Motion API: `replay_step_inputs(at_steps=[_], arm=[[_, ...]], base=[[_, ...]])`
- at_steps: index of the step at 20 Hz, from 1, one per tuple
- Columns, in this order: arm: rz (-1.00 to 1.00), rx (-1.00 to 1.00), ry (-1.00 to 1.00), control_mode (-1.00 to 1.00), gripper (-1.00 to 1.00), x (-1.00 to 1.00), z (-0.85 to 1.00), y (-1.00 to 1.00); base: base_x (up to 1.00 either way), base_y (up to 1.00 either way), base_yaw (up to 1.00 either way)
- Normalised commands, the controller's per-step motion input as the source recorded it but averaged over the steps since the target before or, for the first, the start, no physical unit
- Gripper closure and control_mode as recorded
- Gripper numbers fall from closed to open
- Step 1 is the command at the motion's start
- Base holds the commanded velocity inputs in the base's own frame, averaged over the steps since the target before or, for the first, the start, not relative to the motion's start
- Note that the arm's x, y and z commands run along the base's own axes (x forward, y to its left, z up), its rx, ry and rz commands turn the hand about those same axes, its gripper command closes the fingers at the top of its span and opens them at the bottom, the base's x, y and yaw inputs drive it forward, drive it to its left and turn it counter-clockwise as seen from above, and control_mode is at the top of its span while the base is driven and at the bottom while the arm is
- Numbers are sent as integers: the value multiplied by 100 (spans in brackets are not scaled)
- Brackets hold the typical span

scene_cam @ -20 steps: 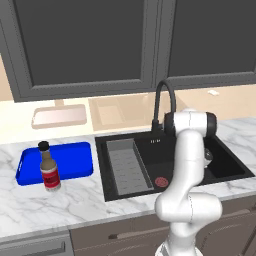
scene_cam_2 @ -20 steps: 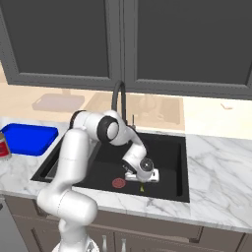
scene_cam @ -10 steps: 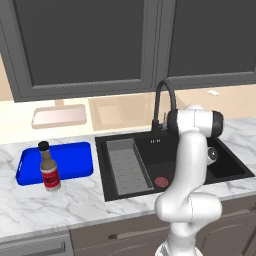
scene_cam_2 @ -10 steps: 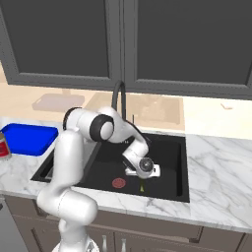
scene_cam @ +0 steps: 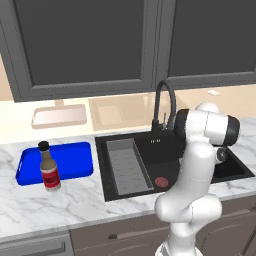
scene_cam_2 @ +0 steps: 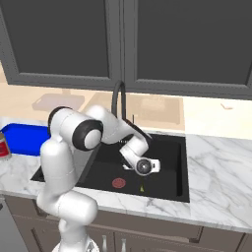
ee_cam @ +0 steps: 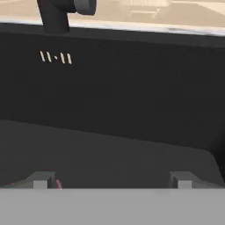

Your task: Pick up all produce items and place them in the sink. Turn on the sink faucet to wash them. Then turn the sink off and put them in the tray.

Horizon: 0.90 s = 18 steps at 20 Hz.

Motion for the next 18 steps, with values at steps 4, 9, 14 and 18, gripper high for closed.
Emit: replay_step_inputs(at_steps=[4, 9, 14, 18], arm=[[5, -1, -22, -100, -100, -15, 86, 0], [8, -4, -25, -100, -100, -11, 96, 0], [9, -6, -24, -100, -100, -9, 92, 0], [9, -5, -20, -100, -100, -5, 72, -1]], base=[[0, 0, 0], [0, 0, 0], [0, 0, 0], [0, 0, 0]])
